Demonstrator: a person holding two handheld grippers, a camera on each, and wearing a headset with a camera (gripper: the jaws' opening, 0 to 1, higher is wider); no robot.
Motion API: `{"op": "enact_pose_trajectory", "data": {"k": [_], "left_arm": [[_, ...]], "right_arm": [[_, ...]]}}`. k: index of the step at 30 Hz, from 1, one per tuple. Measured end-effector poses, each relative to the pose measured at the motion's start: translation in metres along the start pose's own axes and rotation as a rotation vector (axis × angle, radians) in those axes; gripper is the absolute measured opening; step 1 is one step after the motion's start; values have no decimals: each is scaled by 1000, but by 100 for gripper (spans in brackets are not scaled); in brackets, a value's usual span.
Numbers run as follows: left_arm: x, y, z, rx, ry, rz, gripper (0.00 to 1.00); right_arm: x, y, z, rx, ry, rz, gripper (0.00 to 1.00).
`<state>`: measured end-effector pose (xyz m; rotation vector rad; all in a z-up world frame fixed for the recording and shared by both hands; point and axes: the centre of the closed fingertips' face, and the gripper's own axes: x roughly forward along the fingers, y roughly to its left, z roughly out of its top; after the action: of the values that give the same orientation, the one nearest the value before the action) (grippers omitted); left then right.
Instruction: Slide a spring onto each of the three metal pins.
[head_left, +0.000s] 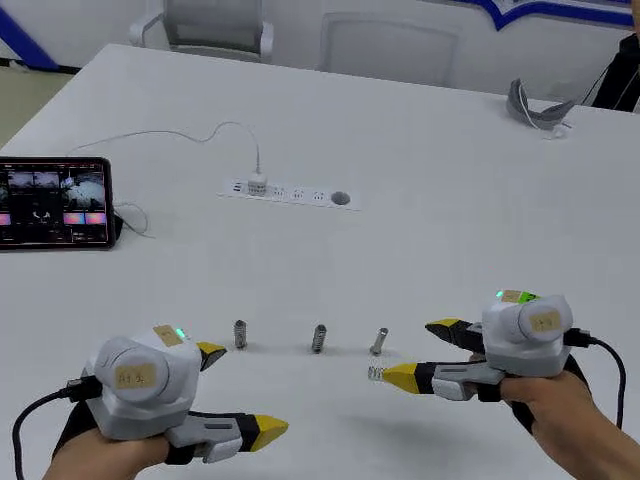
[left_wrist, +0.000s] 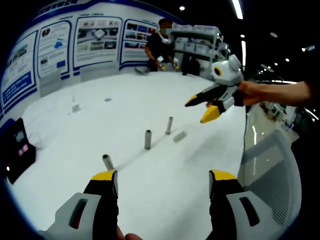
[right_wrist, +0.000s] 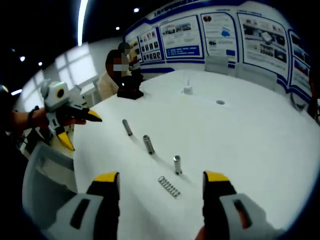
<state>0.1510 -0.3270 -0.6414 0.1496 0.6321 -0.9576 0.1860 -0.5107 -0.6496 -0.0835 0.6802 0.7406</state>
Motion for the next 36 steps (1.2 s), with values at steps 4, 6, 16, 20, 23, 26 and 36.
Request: {"op": "enact_pose_trajectory", "data": {"k": [4,6,16,20,23,26,36], "left_arm": [[4,-3,1,8,5,-11,76],[7,-5,1,13,8,-17,76],[18,-11,5,28,14,-43,76],[22,-12,8,35,14,-53,76],[26,-12,8,43,21,-60,76],[28,-14,8,47,26,-66,76],[40,-25,12,75,43,-97,75]], "right_arm": [[-7,-3,-11,23,-1,-12,69],[-11,-5,-17,31,3,-27,70],[-26,-2,-41,85,2,-44,71],[-29,1,-51,102,6,-50,72],[-30,4,-55,124,-3,-49,73],[-33,6,-57,133,-8,-53,75],[-43,17,-66,157,-18,-51,75]]}}
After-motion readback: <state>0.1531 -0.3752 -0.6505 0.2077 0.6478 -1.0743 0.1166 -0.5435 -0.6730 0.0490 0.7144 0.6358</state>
